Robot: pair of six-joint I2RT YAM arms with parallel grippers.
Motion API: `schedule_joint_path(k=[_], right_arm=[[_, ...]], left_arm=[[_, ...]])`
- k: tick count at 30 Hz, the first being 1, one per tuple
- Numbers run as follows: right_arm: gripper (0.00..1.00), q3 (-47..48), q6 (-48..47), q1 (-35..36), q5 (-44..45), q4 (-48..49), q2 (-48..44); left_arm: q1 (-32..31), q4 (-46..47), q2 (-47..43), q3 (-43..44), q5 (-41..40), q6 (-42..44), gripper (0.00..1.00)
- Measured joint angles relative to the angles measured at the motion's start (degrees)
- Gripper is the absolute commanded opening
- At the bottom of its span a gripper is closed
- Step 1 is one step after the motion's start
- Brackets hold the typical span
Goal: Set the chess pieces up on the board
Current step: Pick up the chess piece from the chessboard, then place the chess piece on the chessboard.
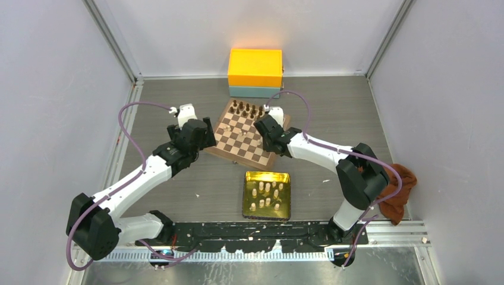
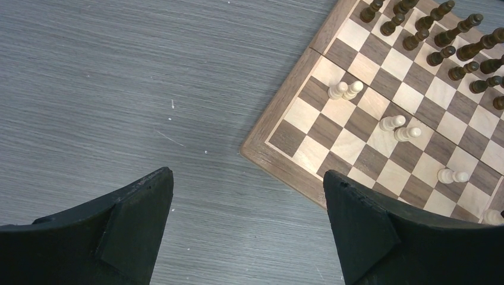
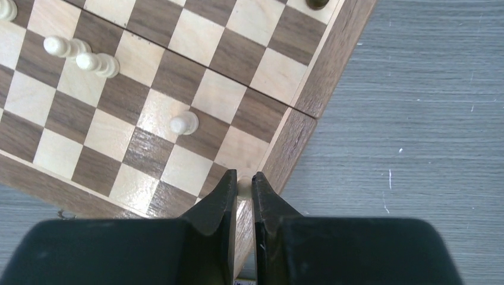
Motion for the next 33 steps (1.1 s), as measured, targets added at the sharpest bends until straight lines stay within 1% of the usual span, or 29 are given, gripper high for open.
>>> schedule_joint_path(k=[13, 26, 30, 33], right_arm=[[0.01, -0.3, 0.9, 2.3, -0.5, -0.3, 0.2], [0.01, -0.3, 1.8, 2.7, -0.9, -0.2, 1.8], [0.05, -0.3, 1.9, 2.6, -0.9, -0.1, 2.2], [0.14, -0.3, 1.9, 2.7, -0.9, -0.1, 2.2]], left_arm=[[0.0, 0.0, 0.0, -0.2, 0.2, 0.0, 0.97], [0.0, 0.0, 0.0, -0.3, 0.2, -0.1, 0.97], [0.0, 0.0, 0.0, -0.7, 0.2, -0.1, 0.97], [0.0, 0.0, 0.0, -0.7, 0.2, -0.2, 0.97]])
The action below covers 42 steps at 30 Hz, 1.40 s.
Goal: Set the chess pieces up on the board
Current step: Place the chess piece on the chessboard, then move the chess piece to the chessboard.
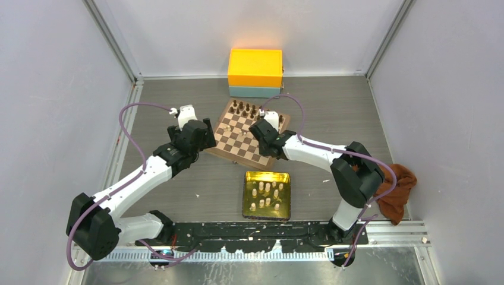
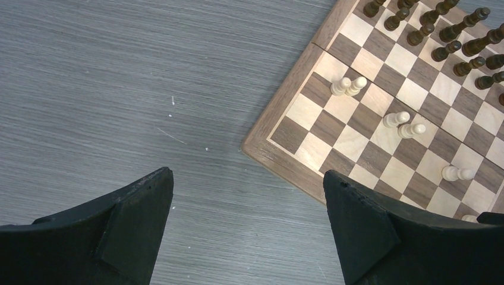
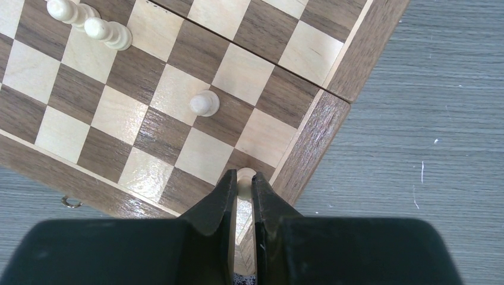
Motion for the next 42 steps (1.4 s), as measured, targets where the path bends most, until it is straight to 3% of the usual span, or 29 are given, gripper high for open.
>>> schedule_joint_path(k=[9, 29, 42], right_arm=[[0.33, 0.0, 0.2, 0.0, -0.5, 0.0, 0.0], [0.34, 4.9, -2.0, 0.0, -0.5, -1.3, 0.2], [0.35, 10.3, -3.6, -0.1, -0.5, -1.3, 6.6]], left_arm=[[0.0, 0.0, 0.0, 0.0, 0.0, 0.0, 0.97], [0.0, 0.0, 0.0, -0.2, 0.1, -0.2, 0.97], [0.0, 0.0, 0.0, -0.2, 0.0, -0.2, 0.97]])
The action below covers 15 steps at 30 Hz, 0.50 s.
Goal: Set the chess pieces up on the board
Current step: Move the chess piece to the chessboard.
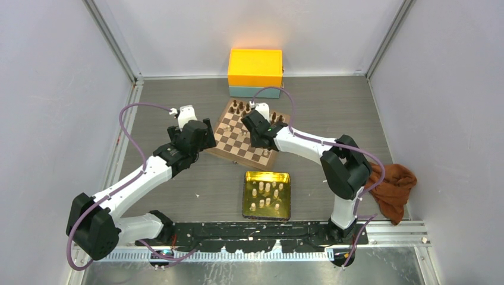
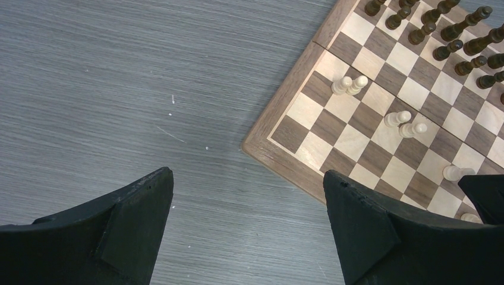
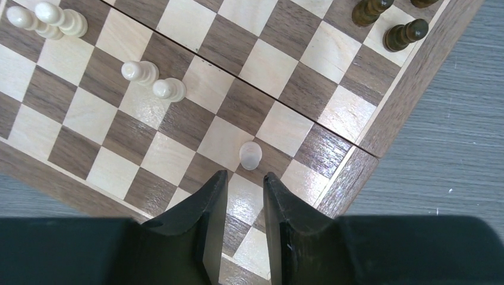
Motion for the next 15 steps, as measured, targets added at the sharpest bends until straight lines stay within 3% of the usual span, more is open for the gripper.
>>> schedule_joint_path(k=[15], right_arm=[[0.33, 1.0, -0.7, -1.7, -0.9, 0.2, 2.6]], left_arm=[[0.0, 0.1, 0.0, -0.3, 0.0, 0.0, 0.97]])
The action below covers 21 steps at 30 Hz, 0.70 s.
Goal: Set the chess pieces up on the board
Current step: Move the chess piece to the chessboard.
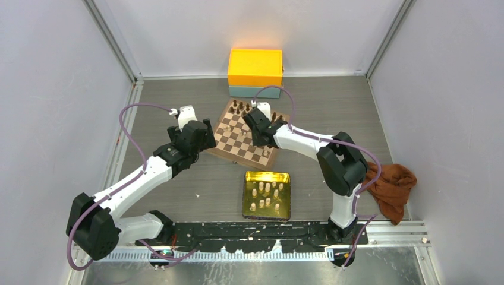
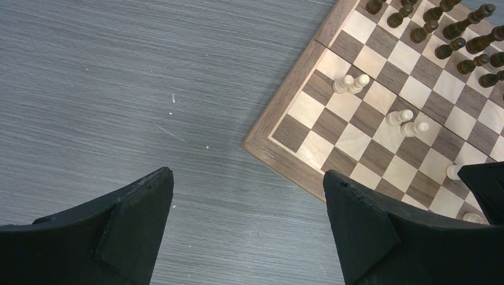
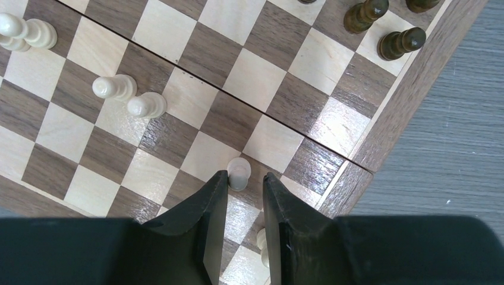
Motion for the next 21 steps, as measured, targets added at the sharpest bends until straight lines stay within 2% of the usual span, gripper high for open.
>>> schedule_joint_path(k=[6, 9, 13, 21], right_arm=[[0.22, 0.1, -0.3, -0.5, -0.7, 0.1, 0.2], [0.11, 0.2, -0.5, -0.7, -1.0, 0.1, 0.3], [0.02, 0.7, -0.8, -0.8, -1.4, 0.1, 0.6], [0.01, 0.6, -0.8, -0.8, -1.9, 0.1, 0.6]], left_arm=[[0.0, 0.1, 0.1, 0.0, 0.0, 0.0, 0.97], [0.0, 0.2, 0.2, 0.0, 0.0, 0.0, 0.97], [0.0, 0.3, 0.3, 0.0, 0.0, 0.0, 0.97], [0.0, 0.4, 0.6, 0.0, 0.0, 0.0, 0.97]])
